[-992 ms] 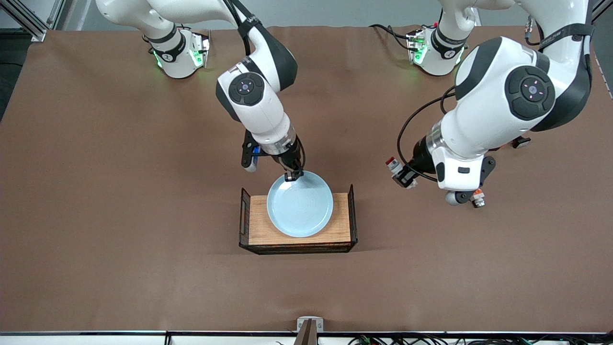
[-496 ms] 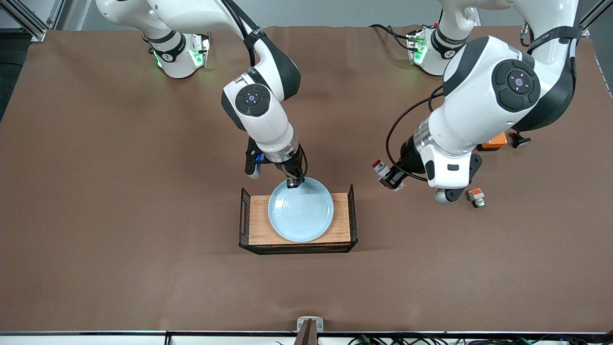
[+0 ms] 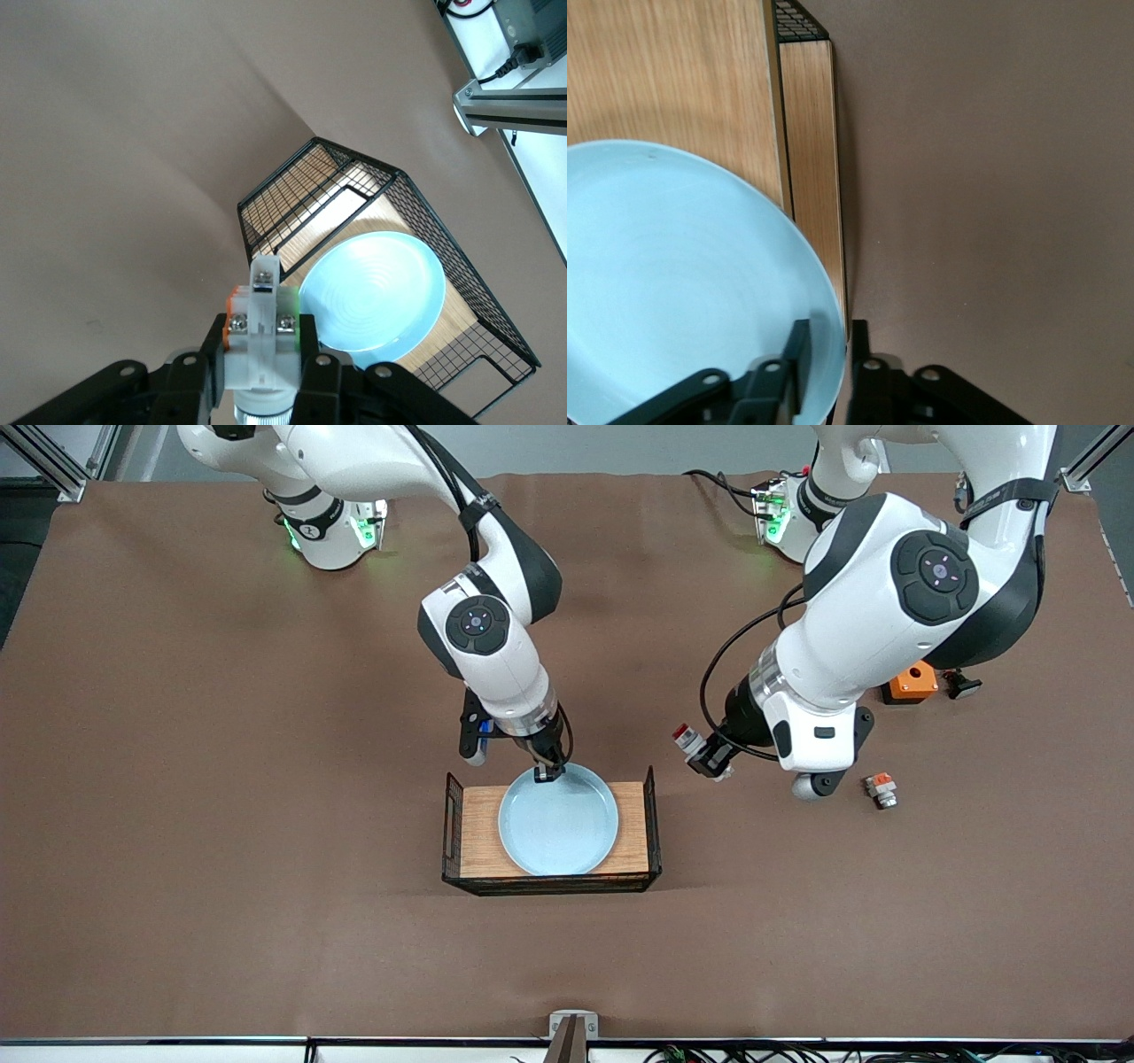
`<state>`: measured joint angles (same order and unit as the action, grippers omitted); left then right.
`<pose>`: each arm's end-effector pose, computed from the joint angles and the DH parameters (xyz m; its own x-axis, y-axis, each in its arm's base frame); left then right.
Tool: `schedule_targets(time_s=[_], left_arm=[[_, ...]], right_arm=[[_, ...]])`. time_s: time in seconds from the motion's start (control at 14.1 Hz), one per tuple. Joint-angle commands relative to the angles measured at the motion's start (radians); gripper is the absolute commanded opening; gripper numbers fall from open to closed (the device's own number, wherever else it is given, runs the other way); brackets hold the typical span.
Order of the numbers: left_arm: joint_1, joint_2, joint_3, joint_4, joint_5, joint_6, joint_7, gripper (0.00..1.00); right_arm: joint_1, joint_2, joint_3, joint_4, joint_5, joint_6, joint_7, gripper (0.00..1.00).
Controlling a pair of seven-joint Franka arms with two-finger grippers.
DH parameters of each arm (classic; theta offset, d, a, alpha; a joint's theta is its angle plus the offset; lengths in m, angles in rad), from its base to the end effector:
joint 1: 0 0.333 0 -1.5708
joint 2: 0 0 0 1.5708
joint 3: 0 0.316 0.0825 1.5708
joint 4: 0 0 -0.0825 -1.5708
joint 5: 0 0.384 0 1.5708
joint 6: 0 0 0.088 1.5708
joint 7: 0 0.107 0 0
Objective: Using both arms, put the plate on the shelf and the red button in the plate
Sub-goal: 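Lower the plate onto the wooden tray and open the right gripper, then move the button over the plate with the left gripper while the right gripper retracts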
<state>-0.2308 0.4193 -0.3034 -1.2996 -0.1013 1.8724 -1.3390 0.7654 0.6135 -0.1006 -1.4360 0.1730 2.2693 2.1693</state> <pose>0.6158 -0.3248 0.5325 0.6548 0.7347 -0.1771 0.7545 -0.6219 0.2097 0.5685 0.4700 0.3568 0.0076 -0.9794 -0.2019 -0.9919 0.0183 -0.1260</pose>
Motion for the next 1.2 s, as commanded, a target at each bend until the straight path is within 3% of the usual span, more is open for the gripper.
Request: schedule_targets(time_s=[0.0,0.28,0.43,0.85,1.13], left_arm=[[-0.010,0.019,0.000,0.003,-0.011,0.027,-0.012,0.11],[-0.031,0.032,0.000,0.002,-0.011,0.069,-0.038,0.11],[-0.047,0.042,0.000,0.002,-0.009,0.109,-0.081,0.11],[-0.142,0.084,0.007,0.000,0.000,0.275,-0.204,0.11],[-0.189,0.131,0.010,-0.004,0.049,0.388,-0.261,0.11]], right_arm=[[-0.015,0.008,0.010,0.031,-0.017,-0.017,0.012,1.00],[-0.020,-0.044,0.010,0.031,-0.015,-0.098,-0.011,1.00],[-0.020,-0.096,0.010,0.031,-0.017,-0.209,-0.098,1.00],[-0.112,-0.305,0.009,0.019,-0.015,-0.554,-0.509,1.00],[-0.240,-0.431,0.009,-0.009,-0.015,-0.749,-0.884,1.00]])
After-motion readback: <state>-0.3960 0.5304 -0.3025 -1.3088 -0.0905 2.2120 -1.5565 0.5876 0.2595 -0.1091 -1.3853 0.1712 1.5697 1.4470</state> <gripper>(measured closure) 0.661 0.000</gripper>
